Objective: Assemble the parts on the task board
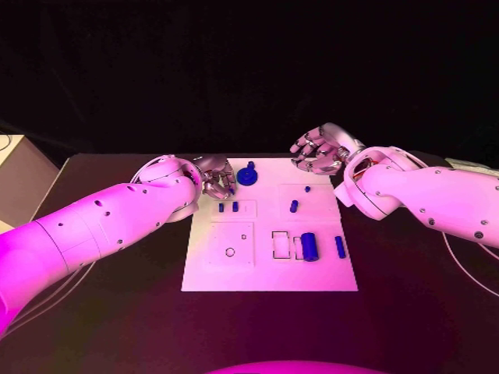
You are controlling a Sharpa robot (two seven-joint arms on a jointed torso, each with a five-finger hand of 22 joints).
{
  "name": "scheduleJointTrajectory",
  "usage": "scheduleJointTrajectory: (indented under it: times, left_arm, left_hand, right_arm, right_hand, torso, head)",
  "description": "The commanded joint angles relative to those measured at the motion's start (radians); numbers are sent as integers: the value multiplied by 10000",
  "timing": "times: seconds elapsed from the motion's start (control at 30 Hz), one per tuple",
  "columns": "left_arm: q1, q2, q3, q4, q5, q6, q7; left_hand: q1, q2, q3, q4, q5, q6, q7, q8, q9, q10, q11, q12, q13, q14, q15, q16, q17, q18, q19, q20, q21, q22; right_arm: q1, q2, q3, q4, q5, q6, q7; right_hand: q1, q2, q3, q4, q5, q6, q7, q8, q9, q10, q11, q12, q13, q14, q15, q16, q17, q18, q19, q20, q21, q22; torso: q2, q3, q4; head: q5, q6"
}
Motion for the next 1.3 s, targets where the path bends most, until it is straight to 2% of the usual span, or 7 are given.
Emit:
scheduleJointTrajectory:
  times: [0.03, 0.2, 0.4, 0.93, 1.3]
  left_arm:
    - [-68, -12, -79, 89, -136, 190, 183]
    - [-88, -57, -150, 111, -353, 115, 241]
    - [-95, -95, -201, 32, -465, -67, 150]
    - [-96, -116, -214, 32, -379, -19, 103]
    - [-112, -279, -210, 194, -179, -111, -33]
  left_hand:
    - [-50, 71, -112, -37, -54, 121, -27, 87, 56, 169, -31, 57, 101, 10, -89, 62, 49, -140, -12, -61, -47, 7]
    - [-29, 89, -235, -80, -66, 184, -70, 140, 106, 236, -80, 143, 201, 53, -130, 107, 132, -146, 12, -92, -47, 18]
    - [2, 109, -246, -104, -56, 171, -74, 140, 115, 209, -81, 150, 225, 37, -135, 105, 115, -136, -21, -107, -74, -15]
    - [-41, 132, -311, -105, -44, -219, 67, -60, 88, -331, 92, 5, 324, -307, -6, -5, -377, -78, -338, -47, -329, -312]
    - [-141, 10, -258, -61, -23, -623, 146, -367, -3, -783, 242, -206, 318, -660, 131, -95, -860, -21, -596, 92, -539, -542]
  right_arm:
    - [-10, 4, 2, 6, -101, 149, 23]
    - [-14, -11, 1, 11, -101, 108, 18]
    - [-20, -18, 1, 11, -101, 58, 27]
    - [-23, -65, 1, 30, -115, -2, 21]
    - [-23, -120, 1, 40, -126, -23, -5]
  right_hand:
    - [-109, -4, 0, -55, 40, 9, 78, -66, -16, -15, 63, -69, -46, 66, 64, -65, -24, 85, -34, 44, -53, -22]
    - [-122, -11, -4, -55, 43, -11, 85, -77, -20, -21, 69, -96, -74, 63, 70, -65, -22, 86, -38, 49, -63, -25]
    - [-122, -11, -4, -55, 43, -11, 85, -77, -20, -21, 69, -96, -74, 63, 70, -65, -22, 86, -38, 49, -63, -25]
    - [-142, -36, -22, -79, 48, -76, 117, -114, -35, -70, 106, -197, -171, 21, 96, -124, -100, 108, -85, 70, -194, -100]
    - [-221, -30, -41, -83, 50, -216, 212, -189, -67, -289, 219, -513, -486, -86, 189, -257, -270, 154, -199, 148, -497, -269]
  torso:
    - [4, -3, -2]
    - [1, -12, 6]
    - [-3, -3, 5]
    - [-2, -6, 2]
    - [-2, -10, 0]
  head:
    - [-13, 2]
    - [-26, -5]
    - [-16, 5]
    - [-12, -25]
    - [-19, -1]
